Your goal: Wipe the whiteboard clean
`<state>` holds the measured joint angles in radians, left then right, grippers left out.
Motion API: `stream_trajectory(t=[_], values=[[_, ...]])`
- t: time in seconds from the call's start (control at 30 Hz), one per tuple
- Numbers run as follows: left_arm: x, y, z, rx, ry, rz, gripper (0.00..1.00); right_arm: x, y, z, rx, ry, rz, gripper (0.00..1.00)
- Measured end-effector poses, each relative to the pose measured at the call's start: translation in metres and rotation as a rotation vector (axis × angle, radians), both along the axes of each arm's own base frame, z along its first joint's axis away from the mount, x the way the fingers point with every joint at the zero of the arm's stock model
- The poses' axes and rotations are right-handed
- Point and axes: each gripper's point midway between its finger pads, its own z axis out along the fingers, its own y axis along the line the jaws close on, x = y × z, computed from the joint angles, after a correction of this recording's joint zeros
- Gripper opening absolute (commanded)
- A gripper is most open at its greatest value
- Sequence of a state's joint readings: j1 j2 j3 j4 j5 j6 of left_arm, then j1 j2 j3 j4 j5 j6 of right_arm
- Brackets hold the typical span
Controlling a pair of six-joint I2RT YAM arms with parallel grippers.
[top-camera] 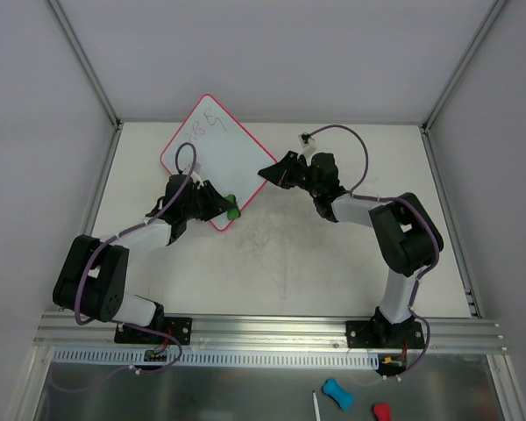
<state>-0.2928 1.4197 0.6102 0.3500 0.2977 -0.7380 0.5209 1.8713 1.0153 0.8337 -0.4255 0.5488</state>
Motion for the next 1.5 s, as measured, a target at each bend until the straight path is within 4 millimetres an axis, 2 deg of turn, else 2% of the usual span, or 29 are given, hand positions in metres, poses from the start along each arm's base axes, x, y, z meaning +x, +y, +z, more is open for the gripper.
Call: stream_trajectory(t=[0.43,0.7,0.77,0.9,1.1,1.3,1.4,1.5], values=[[0.034,-0.056,0.056,-0.034,-0.114,-0.112,0.0,0.001,0.0,-0.001,0.007,0.016,-0.009,0.0],[0.034,-0.057,0.055,-0.03,-0.12,-0.107,0.0,0.001,0.0,-0.002,0.007,0.02,-0.009,0.0],[0.031,-0.052,0.052,-0.026,-0.125,-0.093,0.0,0.0,0.0,-0.001,0.007,0.02,-0.008,0.0],[0.012,-0.034,0.03,-0.012,-0.08,-0.05,0.0,0.0,0.0,-0.001,0.006,0.019,-0.008,0.0],[-0.02,0.012,-0.015,0.021,0.05,0.053,0.0,0.0,0.001,-0.001,0.007,0.015,-0.006,0.0],[-0.02,0.047,-0.036,0.036,0.147,0.148,0.0,0.0,0.002,0.0,0.006,0.007,-0.003,0.0],[-0.02,0.057,-0.041,0.037,0.171,0.175,0.0,-0.001,0.002,0.0,0.006,0.003,-0.001,0.0],[-0.02,0.057,-0.04,0.032,0.168,0.173,0.0,-0.001,0.003,0.001,0.007,0.002,-0.001,0.0]])
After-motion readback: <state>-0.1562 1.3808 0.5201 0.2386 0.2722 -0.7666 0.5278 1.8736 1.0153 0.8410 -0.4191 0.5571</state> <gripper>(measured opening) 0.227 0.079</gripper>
